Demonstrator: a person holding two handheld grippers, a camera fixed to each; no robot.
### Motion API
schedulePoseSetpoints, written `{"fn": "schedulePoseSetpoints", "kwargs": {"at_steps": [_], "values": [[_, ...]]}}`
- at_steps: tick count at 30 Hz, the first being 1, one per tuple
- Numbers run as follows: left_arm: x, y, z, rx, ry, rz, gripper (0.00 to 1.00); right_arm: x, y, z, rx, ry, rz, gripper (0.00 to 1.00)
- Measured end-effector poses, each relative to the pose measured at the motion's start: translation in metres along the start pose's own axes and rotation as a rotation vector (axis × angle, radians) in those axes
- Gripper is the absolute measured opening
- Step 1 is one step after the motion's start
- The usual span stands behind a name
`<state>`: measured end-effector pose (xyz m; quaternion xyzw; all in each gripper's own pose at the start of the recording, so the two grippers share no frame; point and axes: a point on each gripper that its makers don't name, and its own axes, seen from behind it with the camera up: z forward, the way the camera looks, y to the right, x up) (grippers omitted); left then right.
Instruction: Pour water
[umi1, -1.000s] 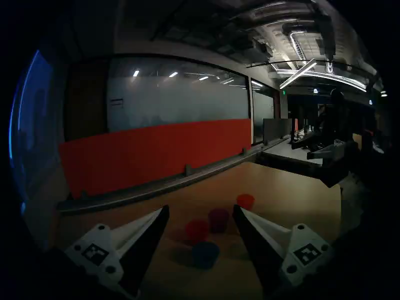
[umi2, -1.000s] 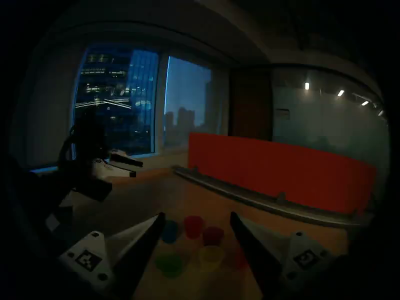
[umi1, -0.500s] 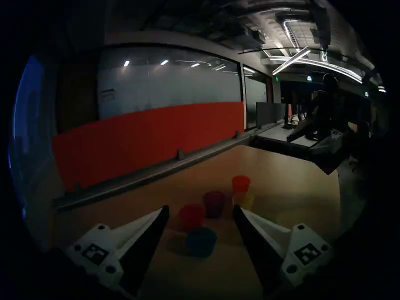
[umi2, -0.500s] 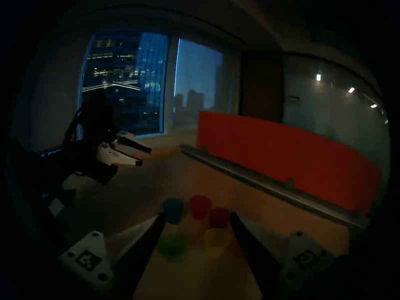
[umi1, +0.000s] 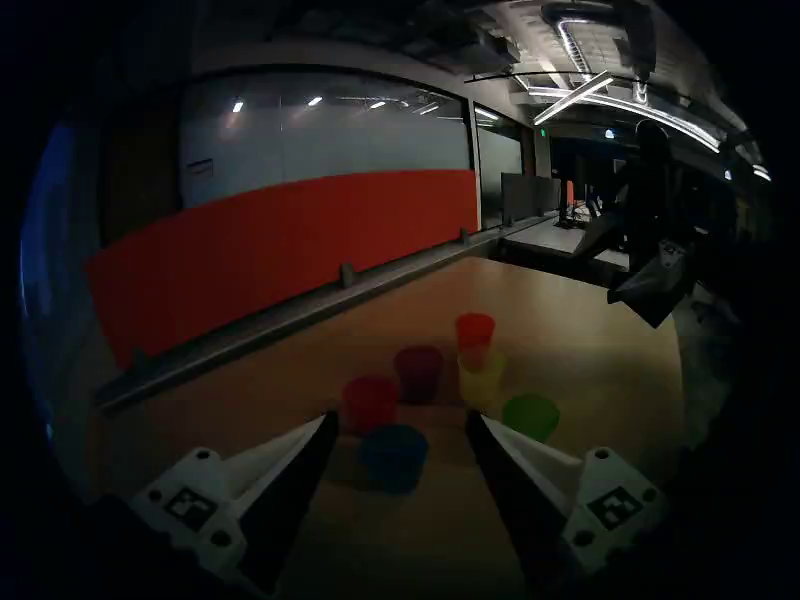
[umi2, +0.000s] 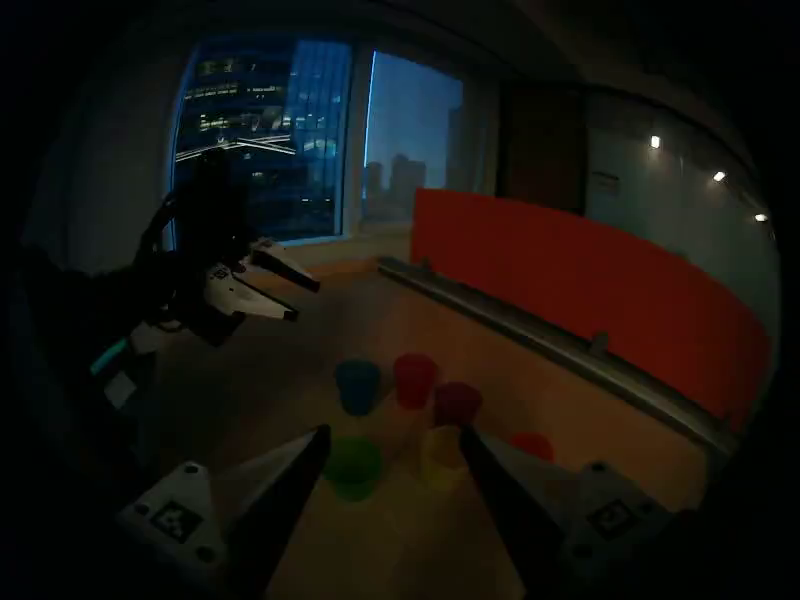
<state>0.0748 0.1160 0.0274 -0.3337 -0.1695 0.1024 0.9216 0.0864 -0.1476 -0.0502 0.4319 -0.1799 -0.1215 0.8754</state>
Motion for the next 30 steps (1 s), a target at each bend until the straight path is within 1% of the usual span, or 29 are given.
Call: {"fn": "schedulePoseSetpoints", "kwargs": {"at_steps": [11, 20, 30], "values": [[-0.034, 0.007, 0.017, -0.024, -0.063, -0.018, 0.94, -0.033, -0.007, 0.014, 0.024, -0.049, -0.008, 1.0], [-0.06, 0.004, 0.03, -0.017, -0.11, -0.013, 0.95, -0.054, -0.008, 0.026, 0.032, -0.076, -0.004, 1.0], [-0.095, -0.001, 0.047, -0.021, -0.189, -0.004, 0.94, -0.072, -0.01, 0.044, 0.048, -0.11, -0.015, 1.0]]}}
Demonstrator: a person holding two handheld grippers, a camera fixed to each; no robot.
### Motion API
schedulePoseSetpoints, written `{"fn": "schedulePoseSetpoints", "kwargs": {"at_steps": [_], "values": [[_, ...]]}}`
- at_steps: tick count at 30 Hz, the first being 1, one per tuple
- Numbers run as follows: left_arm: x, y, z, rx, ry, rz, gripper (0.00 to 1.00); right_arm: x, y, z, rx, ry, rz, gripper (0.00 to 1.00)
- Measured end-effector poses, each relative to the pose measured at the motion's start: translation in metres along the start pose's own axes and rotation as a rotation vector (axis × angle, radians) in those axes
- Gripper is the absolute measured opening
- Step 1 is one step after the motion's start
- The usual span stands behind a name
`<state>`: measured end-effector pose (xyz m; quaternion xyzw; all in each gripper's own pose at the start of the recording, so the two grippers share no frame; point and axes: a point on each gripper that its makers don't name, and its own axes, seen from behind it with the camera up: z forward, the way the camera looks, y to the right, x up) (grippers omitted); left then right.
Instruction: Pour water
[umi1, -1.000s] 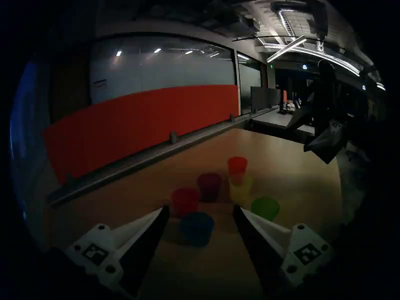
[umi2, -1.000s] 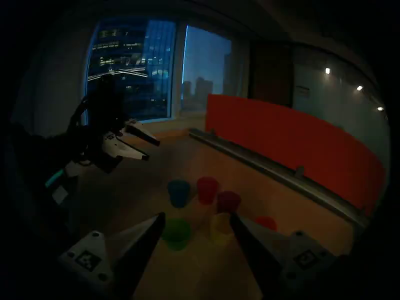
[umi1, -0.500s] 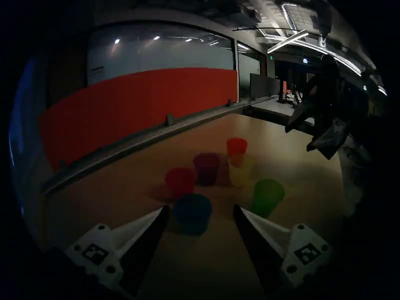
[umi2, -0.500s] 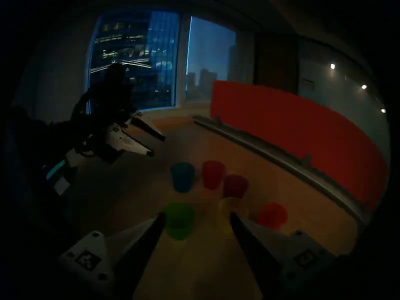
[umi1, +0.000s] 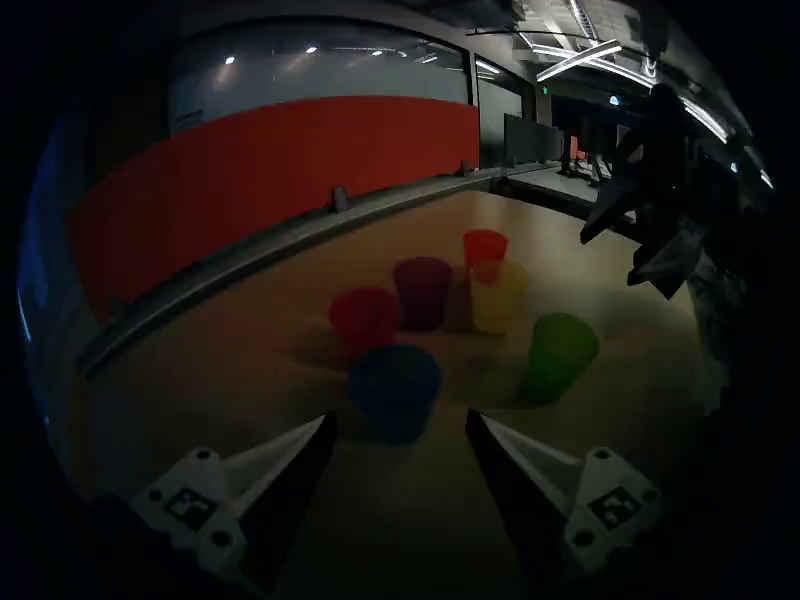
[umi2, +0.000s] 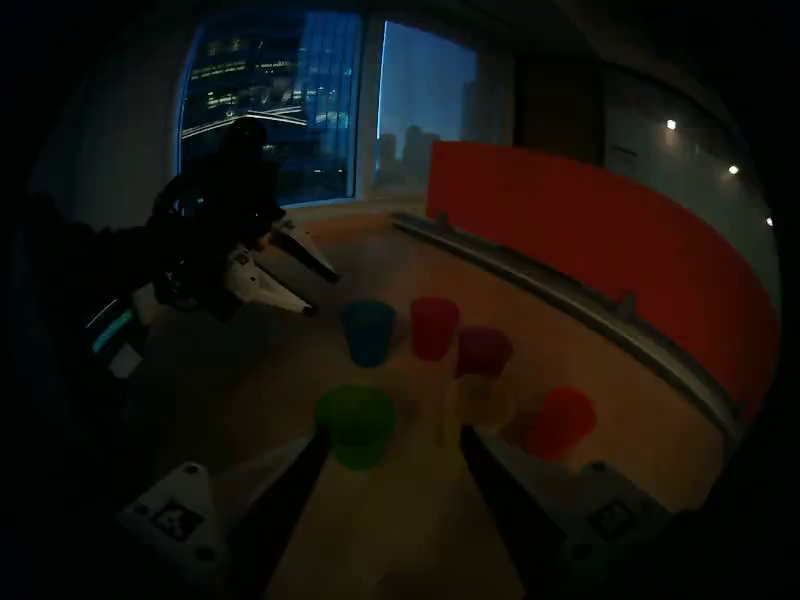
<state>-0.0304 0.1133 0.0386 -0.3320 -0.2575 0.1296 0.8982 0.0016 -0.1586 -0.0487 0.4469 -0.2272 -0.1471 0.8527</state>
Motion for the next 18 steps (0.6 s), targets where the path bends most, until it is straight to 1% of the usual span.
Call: {"fn": "schedulePoseSetpoints", "kwargs": {"at_steps": [8, 18], "values": [[-0.01, -0.005, 0.017, -0.007, -0.034, 0.011, 0.95, -0.011, -0.008, 0.018, 0.022, -0.029, -0.02, 1.0], [-0.016, -0.006, 0.036, -0.026, -0.072, 0.016, 0.94, -0.018, -0.012, 0.04, 0.042, -0.041, -0.015, 1.0]]}}
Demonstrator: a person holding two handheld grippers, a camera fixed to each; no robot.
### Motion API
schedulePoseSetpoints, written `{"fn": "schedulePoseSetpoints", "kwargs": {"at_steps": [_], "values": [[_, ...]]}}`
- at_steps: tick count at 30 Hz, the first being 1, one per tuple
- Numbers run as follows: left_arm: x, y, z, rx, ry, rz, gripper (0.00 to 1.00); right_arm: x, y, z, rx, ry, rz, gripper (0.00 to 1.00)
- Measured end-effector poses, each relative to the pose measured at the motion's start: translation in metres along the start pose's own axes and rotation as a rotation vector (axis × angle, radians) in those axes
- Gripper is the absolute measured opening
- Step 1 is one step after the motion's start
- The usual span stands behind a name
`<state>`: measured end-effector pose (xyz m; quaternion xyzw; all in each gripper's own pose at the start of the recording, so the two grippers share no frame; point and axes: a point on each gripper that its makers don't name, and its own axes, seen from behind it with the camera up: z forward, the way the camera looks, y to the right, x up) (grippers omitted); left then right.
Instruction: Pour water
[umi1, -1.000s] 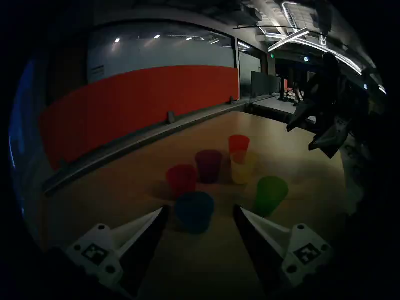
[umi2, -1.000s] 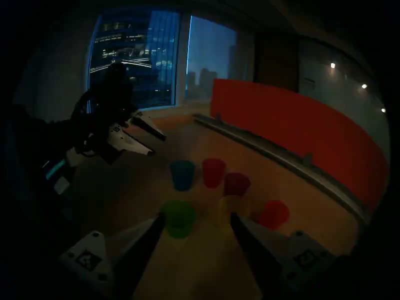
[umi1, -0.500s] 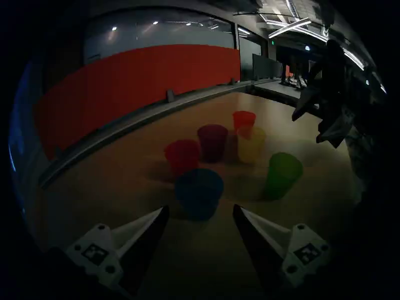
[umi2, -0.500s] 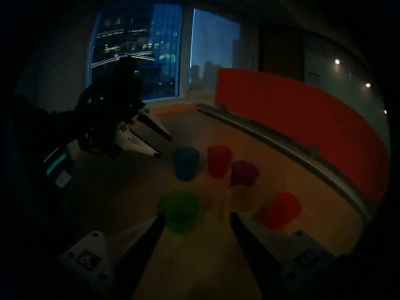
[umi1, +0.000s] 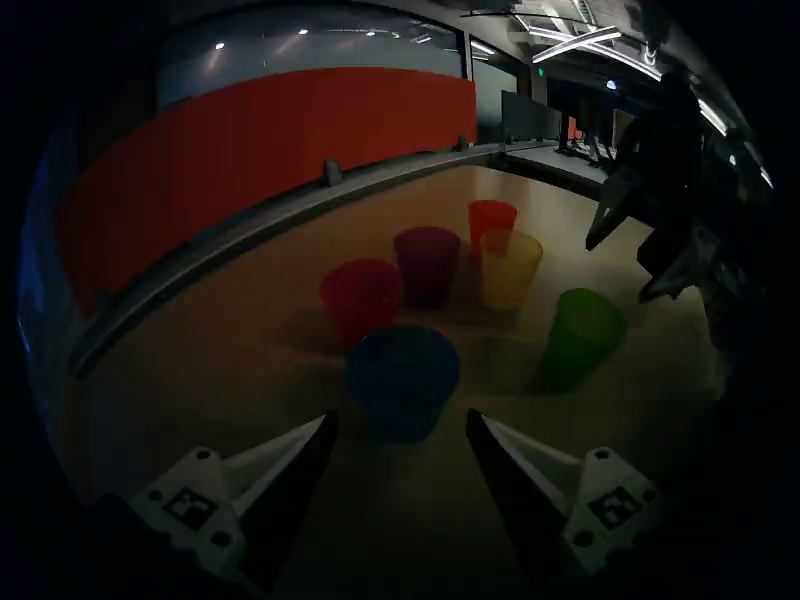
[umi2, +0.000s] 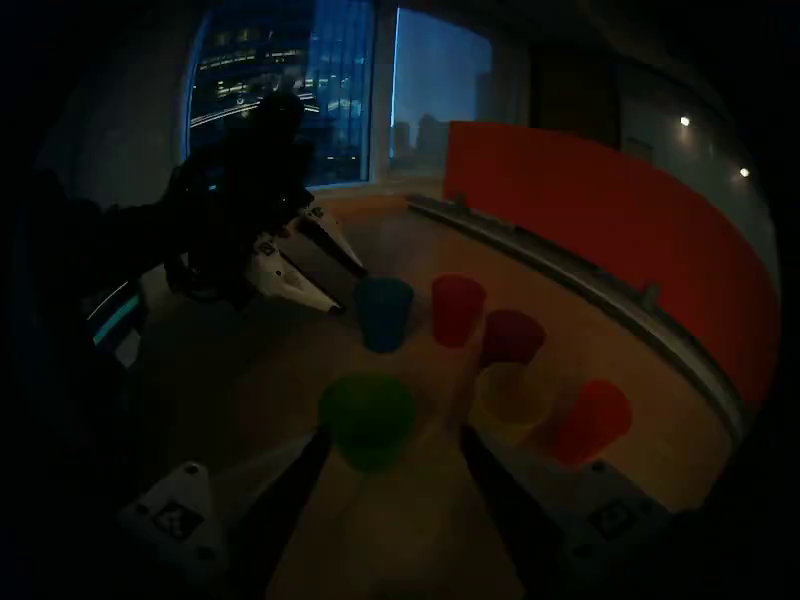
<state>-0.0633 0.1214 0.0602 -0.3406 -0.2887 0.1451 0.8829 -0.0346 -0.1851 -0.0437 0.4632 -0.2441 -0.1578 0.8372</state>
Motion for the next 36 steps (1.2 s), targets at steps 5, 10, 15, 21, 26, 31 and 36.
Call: {"fn": "schedulePoseSetpoints", "kwargs": {"at_steps": [5, 10, 15, 21, 26, 31, 36], "values": [[-0.001, -0.001, 0.011, -0.007, -0.015, 0.005, 0.94, -0.005, -0.001, 0.01, 0.008, -0.008, 0.0, 1.0], [-0.001, -0.003, 0.02, -0.013, -0.029, 0.009, 0.94, -0.011, -0.001, 0.018, 0.012, -0.022, -0.004, 1.0], [0.0, -0.004, 0.027, -0.018, -0.033, 0.01, 0.95, -0.012, -0.004, 0.025, 0.028, -0.025, 0.007, 1.0], [0.001, -0.003, 0.032, -0.027, -0.034, 0.019, 0.94, -0.01, -0.006, 0.029, 0.042, -0.024, 0.009, 1.0], [0.005, -0.002, 0.035, -0.032, -0.03, 0.029, 0.94, -0.005, -0.008, 0.03, 0.047, -0.018, 0.003, 1.0], [0.008, -0.002, 0.038, -0.036, -0.03, 0.031, 0.94, -0.004, -0.011, 0.029, 0.058, -0.019, 0.002, 1.0], [0.01, 0.0, 0.04, -0.04, -0.027, 0.034, 0.95, -0.007, -0.013, 0.031, 0.061, -0.027, -0.005, 1.0]]}}
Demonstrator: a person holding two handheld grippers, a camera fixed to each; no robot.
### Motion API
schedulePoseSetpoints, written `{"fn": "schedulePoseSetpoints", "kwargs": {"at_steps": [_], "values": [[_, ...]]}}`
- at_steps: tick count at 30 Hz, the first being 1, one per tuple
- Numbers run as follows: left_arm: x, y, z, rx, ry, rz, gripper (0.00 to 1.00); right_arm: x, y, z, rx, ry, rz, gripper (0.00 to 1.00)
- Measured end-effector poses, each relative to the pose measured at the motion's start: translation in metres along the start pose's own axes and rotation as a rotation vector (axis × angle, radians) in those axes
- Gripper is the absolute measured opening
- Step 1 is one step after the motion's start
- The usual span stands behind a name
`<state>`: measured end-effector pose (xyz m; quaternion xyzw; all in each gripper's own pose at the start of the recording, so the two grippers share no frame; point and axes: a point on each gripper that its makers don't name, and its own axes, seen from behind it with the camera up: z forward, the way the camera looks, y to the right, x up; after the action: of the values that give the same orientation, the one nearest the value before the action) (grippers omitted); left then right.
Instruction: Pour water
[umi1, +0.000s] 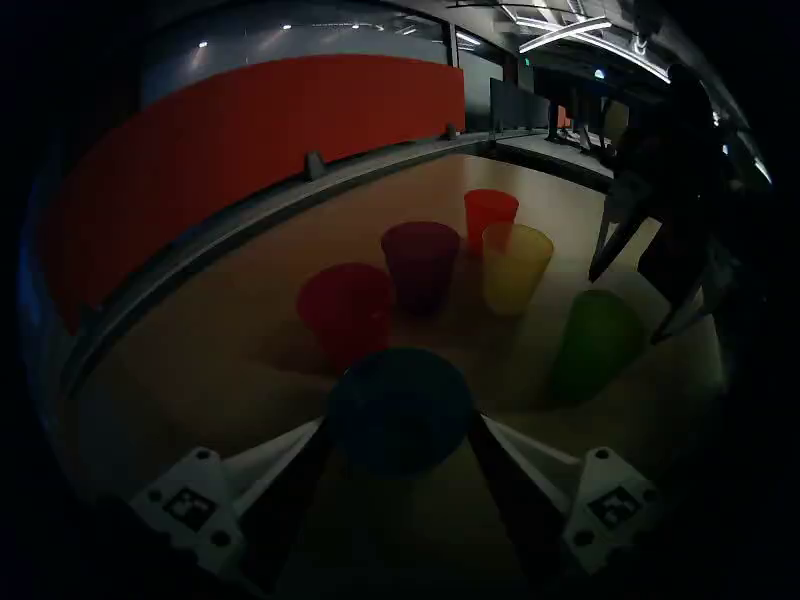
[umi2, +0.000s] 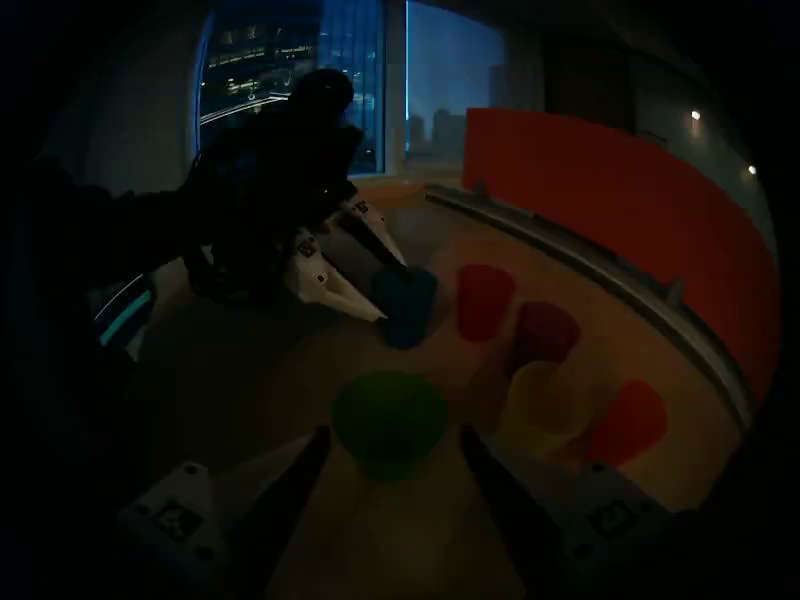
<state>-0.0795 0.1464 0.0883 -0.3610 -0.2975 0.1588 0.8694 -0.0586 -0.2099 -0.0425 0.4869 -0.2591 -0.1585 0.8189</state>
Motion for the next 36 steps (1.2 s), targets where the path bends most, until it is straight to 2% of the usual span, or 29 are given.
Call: {"fn": "schedulePoseSetpoints", "kwargs": {"at_steps": [23, 29, 36], "values": [[0.0, 0.001, 0.013, -0.004, -0.01, 0.019, 0.95, -0.003, -0.005, 0.036, 0.024, -0.021, -0.019, 1.0], [0.0, 0.0, 0.013, 0.002, -0.011, 0.022, 0.94, -0.004, -0.006, 0.039, 0.027, -0.022, -0.02, 1.0], [0.001, -0.001, 0.013, 0.013, -0.018, 0.034, 0.88, -0.003, -0.006, 0.039, 0.028, -0.021, -0.023, 1.0]]}}
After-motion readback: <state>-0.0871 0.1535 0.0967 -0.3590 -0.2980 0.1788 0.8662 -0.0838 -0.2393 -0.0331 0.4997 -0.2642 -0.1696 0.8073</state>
